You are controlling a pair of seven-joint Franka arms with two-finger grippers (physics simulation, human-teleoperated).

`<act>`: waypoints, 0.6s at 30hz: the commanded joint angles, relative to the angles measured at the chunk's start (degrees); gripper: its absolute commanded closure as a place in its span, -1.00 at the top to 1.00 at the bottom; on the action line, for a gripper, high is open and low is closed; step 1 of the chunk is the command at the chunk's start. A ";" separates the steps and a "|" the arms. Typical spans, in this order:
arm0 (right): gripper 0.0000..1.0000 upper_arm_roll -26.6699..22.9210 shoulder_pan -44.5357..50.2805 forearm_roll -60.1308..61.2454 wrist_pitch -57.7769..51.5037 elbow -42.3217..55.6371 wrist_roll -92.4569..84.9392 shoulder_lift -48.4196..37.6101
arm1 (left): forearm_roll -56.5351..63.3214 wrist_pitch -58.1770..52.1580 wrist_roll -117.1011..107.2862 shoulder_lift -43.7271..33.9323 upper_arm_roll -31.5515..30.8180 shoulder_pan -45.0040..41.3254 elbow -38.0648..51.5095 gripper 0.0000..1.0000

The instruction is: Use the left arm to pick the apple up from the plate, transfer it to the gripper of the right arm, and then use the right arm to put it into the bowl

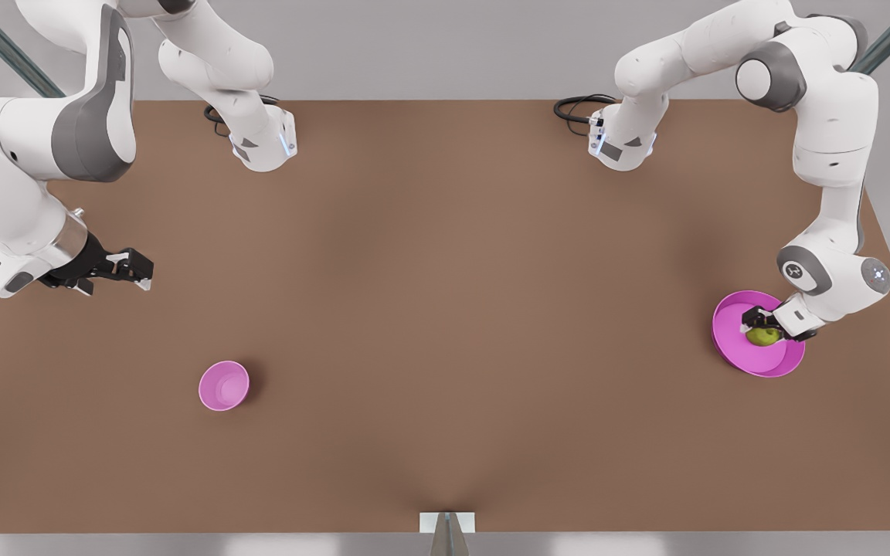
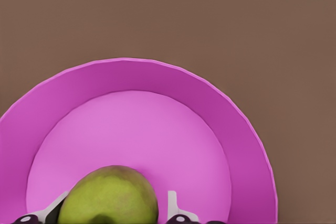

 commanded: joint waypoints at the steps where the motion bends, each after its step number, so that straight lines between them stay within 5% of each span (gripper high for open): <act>1: 1.00 0.02 0.00 0.04 -0.02 0.03 -0.27 -0.05 | 0.04 0.57 6.59 0.13 0.00 0.00 0.02 0.74; 18: 1.00 0.02 0.09 0.04 -0.29 0.03 -0.01 0.04 | 0.04 0.39 7.12 0.57 0.00 -0.26 0.55 0.39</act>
